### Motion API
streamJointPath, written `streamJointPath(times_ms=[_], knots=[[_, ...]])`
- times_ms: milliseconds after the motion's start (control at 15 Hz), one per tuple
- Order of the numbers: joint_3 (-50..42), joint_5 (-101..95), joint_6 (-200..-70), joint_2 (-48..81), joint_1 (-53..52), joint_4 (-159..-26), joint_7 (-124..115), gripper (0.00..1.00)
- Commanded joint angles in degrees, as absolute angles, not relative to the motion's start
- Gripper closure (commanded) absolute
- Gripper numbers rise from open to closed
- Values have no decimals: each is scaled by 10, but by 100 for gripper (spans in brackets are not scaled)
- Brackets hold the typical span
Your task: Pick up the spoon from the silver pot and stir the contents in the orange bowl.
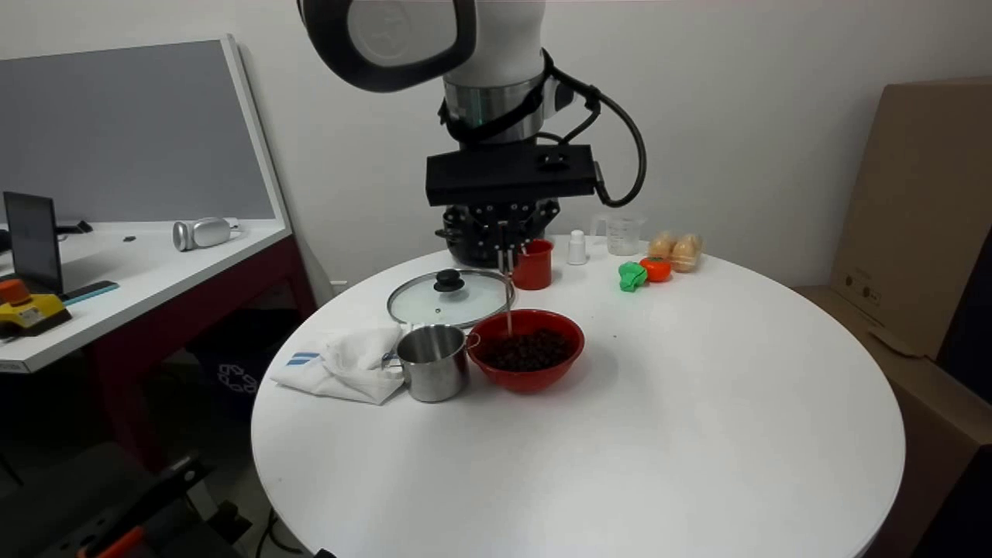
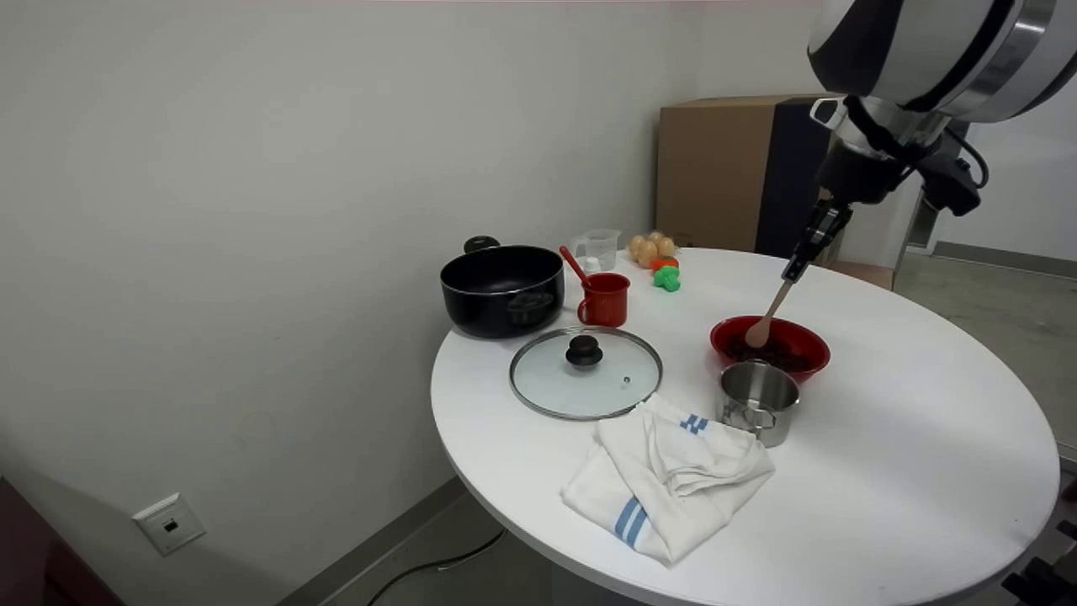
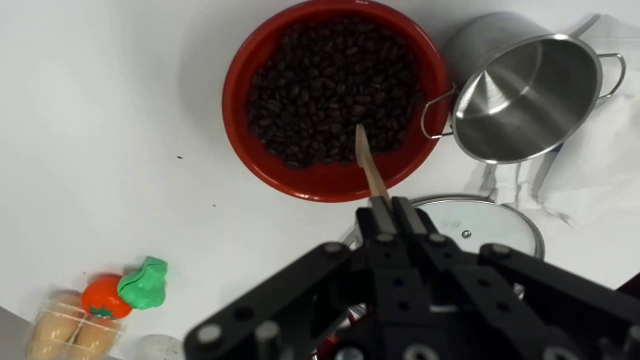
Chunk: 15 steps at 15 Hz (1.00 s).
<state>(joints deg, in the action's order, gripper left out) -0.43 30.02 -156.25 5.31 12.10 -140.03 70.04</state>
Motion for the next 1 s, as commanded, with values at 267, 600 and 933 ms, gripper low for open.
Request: streamJointPath(times_ms=[267, 600, 933], knots=[[4, 305, -1591, 46, 111, -1437, 668, 99], [7, 306, -1602, 52, 112, -1440, 660, 99], [5, 302, -1614, 74, 114, -1439, 658, 99]])
